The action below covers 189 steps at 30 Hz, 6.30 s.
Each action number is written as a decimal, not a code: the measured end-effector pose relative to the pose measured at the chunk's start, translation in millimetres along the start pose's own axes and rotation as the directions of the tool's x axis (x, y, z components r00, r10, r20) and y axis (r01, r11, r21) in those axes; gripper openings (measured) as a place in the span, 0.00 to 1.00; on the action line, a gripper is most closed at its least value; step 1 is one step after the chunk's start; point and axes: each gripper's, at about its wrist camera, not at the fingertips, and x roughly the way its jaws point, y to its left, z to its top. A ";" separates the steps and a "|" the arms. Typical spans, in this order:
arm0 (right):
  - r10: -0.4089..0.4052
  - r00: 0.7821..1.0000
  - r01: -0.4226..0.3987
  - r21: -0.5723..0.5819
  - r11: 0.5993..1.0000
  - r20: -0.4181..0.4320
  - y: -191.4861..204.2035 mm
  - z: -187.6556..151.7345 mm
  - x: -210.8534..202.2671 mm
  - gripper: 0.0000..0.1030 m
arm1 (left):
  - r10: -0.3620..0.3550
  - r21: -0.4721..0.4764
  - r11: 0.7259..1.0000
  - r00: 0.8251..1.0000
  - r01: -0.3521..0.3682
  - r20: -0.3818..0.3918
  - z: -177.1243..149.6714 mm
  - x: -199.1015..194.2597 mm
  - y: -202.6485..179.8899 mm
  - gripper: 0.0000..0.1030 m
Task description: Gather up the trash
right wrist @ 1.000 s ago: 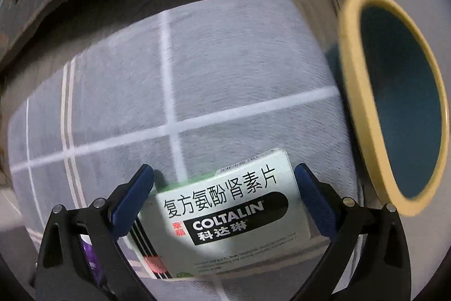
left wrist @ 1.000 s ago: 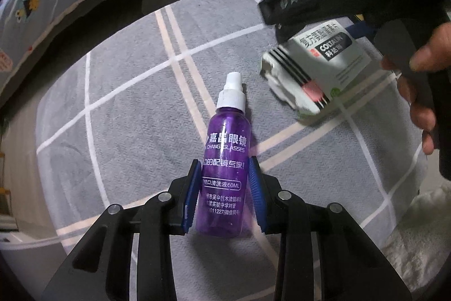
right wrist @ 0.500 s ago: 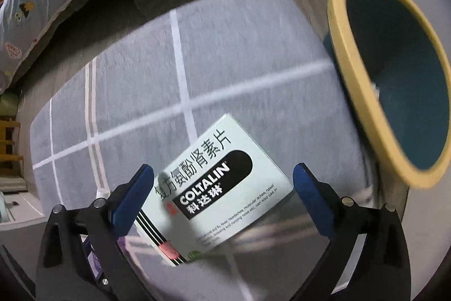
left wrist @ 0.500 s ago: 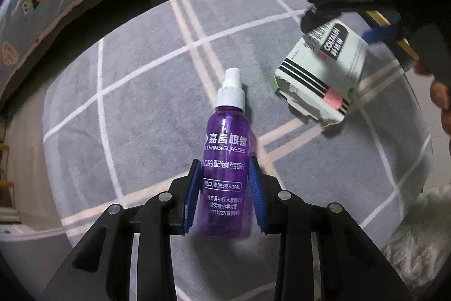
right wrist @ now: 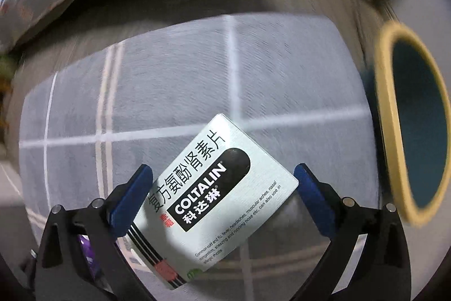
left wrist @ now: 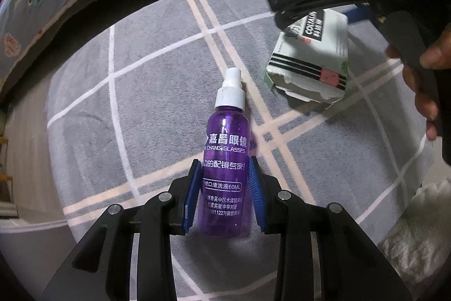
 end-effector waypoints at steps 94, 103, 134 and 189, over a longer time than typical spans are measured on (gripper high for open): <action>-0.049 0.986 -0.016 0.378 0.926 0.161 -318.2 -19.4 -92.2 0.75 | -0.234 0.210 0.961 0.935 0.181 0.266 159.4 -32.0 -217.3 0.32; -0.007 0.980 -0.073 0.394 0.916 0.200 -330.1 -14.7 -87.4 0.84 | -0.248 0.221 0.958 0.913 0.181 0.325 174.2 -33.0 -239.7 0.36; -0.057 0.947 -0.014 0.216 0.976 0.317 -291.4 -129.9 -205.4 0.94 | -0.105 0.095 0.993 0.921 0.074 0.376 97.1 -137.3 -220.6 0.95; -0.072 0.943 -0.008 0.237 0.972 0.326 -290.7 -125.4 -208.7 0.94 | -0.106 0.083 0.993 0.912 0.080 0.397 98.5 -140.8 -223.8 0.95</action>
